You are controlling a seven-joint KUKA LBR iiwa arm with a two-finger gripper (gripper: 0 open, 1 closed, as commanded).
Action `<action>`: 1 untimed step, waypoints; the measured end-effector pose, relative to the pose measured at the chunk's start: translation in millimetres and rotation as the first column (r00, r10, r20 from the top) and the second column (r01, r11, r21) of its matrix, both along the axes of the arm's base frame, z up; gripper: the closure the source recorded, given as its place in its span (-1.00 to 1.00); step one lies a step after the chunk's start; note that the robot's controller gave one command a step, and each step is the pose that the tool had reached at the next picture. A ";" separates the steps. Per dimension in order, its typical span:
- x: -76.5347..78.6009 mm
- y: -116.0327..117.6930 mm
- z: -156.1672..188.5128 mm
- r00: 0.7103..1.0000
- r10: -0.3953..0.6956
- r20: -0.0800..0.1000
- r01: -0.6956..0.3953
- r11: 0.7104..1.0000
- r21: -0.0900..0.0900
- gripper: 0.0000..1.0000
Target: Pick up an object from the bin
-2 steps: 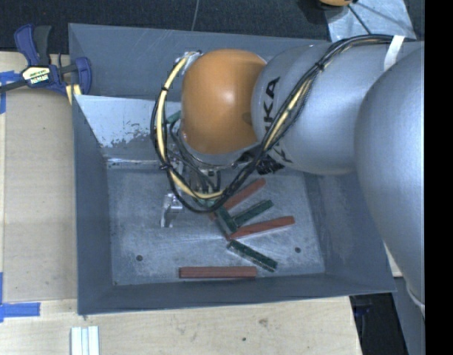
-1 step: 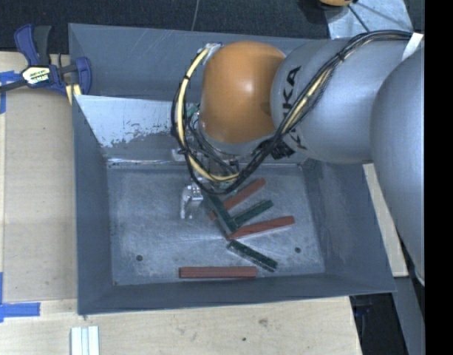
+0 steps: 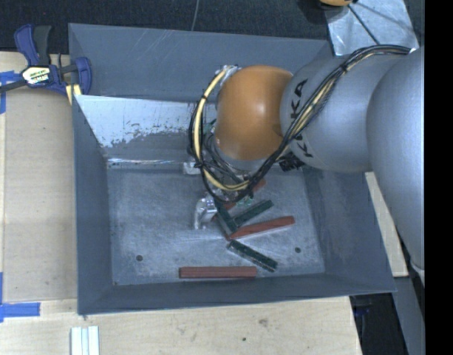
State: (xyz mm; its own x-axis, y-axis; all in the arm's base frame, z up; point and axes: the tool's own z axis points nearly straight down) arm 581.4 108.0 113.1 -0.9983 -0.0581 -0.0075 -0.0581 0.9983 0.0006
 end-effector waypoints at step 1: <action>-0.9 -38.3 -19.6 0.995 -0.095 -0.010 0.095 0.995 -0.001 -1.00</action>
Offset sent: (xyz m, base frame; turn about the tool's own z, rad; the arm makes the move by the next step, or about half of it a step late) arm -0.0302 -0.0598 -0.0431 0.0428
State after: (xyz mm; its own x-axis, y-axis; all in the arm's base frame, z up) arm 580.5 69.7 93.5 -0.9993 0.0369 0.0024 0.0369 0.9993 -0.0001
